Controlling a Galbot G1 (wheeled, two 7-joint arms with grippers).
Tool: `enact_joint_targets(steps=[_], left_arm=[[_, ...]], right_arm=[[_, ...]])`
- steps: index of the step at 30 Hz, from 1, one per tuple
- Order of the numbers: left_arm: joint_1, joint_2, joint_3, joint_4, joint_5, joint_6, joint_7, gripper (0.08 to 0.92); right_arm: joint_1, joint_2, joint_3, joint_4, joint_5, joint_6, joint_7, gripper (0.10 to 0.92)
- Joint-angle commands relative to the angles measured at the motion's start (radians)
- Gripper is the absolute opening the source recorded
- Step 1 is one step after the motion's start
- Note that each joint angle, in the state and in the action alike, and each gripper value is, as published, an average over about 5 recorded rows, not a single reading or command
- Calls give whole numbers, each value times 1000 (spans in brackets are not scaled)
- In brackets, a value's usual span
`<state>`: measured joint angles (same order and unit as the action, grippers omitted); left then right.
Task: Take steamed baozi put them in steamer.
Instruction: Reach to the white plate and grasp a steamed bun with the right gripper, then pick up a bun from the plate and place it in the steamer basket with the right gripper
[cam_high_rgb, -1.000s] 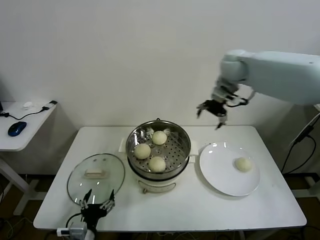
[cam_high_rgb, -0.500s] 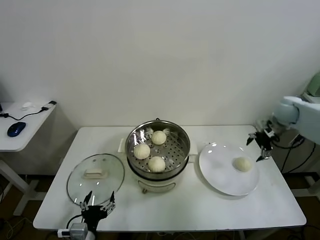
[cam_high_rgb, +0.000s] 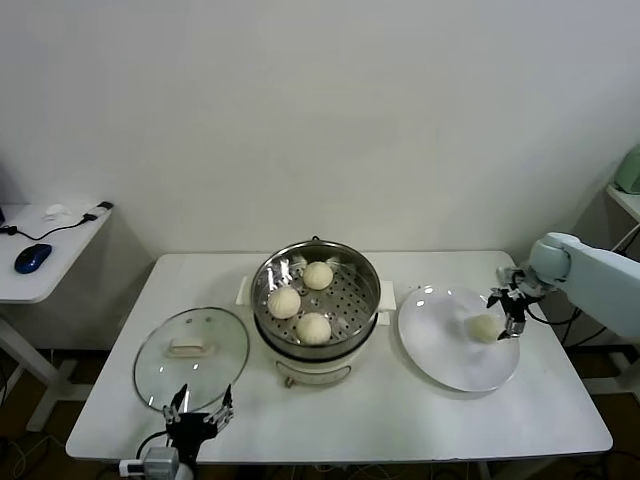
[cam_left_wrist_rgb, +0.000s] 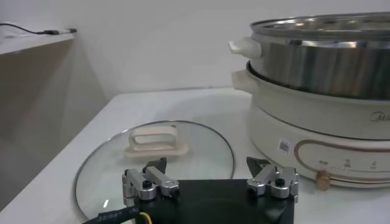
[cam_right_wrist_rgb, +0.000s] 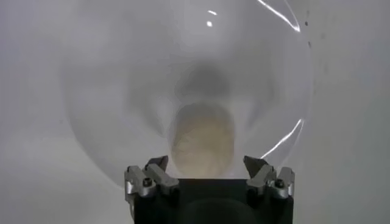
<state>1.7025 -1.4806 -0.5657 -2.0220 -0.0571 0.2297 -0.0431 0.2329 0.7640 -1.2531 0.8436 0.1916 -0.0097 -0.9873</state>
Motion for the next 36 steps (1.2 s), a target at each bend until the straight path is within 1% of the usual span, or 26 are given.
enact_joint_targets(steps=[1,7,12,18,23,26,31,36], left_arm=[[0,1,0,1,1,0,0,823],[3,3,-3,-3,-5,-1,-1,823],[8,5,-5,-10,-8,-1,-1,823],[9,5,2,-12,-11,-1,-1,823],[11,3,9,-16,-10,1,-1,823],[11,3,12,-18,-10,2,0,823],[12,2,14,-30,-11,5,1,823],[11,4,15,-43,-13,8,2,823]], right_arm=[[-52,62,55,-73,-21,-19,-2,823],[-4,47,-22,-46,6,-28,-54,806],[34,27,-71,-12,30,-31,-82,746],[26,27,-60,-1,5,-33,-70,704],[57,28,-68,12,6,-37,-71,631],[118,25,-106,40,25,-39,-72,604],[321,17,-274,155,163,-52,-75,571],[684,75,-535,316,398,-84,-89,561]])
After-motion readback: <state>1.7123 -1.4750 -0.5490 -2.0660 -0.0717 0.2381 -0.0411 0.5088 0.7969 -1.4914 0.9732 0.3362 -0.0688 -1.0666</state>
